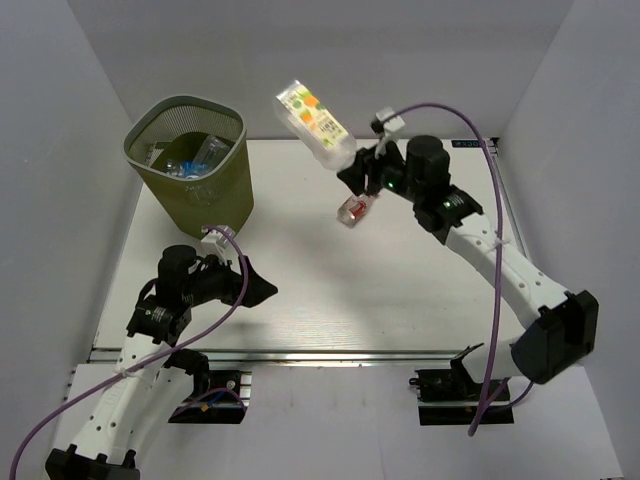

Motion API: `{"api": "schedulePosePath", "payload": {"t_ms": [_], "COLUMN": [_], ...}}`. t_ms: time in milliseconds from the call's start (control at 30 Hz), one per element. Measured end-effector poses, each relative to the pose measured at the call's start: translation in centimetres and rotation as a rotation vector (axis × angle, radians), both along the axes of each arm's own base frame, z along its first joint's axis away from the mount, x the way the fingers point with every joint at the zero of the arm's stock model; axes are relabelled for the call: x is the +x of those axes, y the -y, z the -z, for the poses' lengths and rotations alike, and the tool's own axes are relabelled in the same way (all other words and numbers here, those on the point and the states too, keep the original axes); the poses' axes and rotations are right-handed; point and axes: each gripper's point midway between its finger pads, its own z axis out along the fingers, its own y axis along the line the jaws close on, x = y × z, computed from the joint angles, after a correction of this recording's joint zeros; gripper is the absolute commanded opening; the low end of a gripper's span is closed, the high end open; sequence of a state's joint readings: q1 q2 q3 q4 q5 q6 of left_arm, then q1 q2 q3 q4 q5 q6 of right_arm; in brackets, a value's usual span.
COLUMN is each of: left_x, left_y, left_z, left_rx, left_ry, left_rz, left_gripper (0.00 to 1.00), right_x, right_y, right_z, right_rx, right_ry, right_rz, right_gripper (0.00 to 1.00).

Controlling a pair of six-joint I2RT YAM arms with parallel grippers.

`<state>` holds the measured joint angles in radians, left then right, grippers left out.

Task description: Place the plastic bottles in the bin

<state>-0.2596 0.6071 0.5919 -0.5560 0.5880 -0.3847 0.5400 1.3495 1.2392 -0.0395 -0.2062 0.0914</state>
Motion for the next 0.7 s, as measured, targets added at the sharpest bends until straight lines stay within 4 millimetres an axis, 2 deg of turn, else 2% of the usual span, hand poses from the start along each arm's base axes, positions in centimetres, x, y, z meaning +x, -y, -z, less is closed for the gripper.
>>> {"api": "schedulePosePath", "payload": {"t_ms": [100, 233, 367, 600, 633, 700], "left_x": [-0.2, -0.4, -0.7, -1.2, -1.2, -1.3], "left_y": [0.0, 0.0, 0.0, -0.1, -0.2, -0.2], "left_z": [0.3, 0.6, 0.6, 0.4, 0.5, 0.5], "left_rx": [-0.005, -0.014, -0.02, -0.026, -0.025, -0.024], "left_ry": [-0.009, -0.017, -0.01, 0.0, -0.002, -0.007], "left_rz": [-0.002, -0.006, -0.008, -0.009, -0.008, -0.007], "left_gripper": [0.99, 0.99, 0.99, 0.99, 0.99, 0.99], "right_x": [0.9, 1.9, 2.1, 2.1, 2.3, 2.7], "right_y": [-3.4, -8.5, -13.0, -20.4, -21.3, -22.9], "right_z": [-4.1, -7.1, -7.0, -4.6, -4.4, -4.3], "right_rx": [0.029, 0.056, 0.049, 0.026, 0.025, 0.024], "right_ry": [0.095, 0.167, 0.186, 0.186, 0.189, 0.203], "right_rz": [-0.068, -0.155, -0.23, -0.329, -0.338, -0.347], "right_gripper": [0.0, 0.0, 0.0, 0.0, 0.27, 0.55]}}
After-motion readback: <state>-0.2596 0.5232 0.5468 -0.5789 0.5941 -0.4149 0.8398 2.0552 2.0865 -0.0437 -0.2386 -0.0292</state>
